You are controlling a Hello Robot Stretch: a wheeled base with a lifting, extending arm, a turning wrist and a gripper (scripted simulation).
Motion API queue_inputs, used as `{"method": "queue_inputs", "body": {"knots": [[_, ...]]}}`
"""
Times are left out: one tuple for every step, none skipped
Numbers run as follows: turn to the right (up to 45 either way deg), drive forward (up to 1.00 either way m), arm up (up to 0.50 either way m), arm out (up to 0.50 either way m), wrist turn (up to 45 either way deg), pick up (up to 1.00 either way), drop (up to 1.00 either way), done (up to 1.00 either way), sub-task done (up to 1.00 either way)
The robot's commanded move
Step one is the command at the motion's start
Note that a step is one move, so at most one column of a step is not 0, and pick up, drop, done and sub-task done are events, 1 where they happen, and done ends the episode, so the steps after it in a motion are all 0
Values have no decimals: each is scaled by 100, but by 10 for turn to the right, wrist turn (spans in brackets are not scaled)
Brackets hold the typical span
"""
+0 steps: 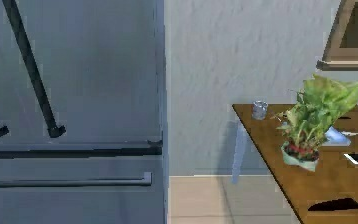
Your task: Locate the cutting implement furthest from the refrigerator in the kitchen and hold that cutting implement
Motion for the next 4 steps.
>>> {"method": "queue_inputs", "body": {"knots": [[60,0,0,0,0,0,0,0,0],[0,40,0,0,0,0,0,0,0],[-420,0,0,0,0,0,0,0,0],[-60,0,0,0,0,0,0,0,0]]}}
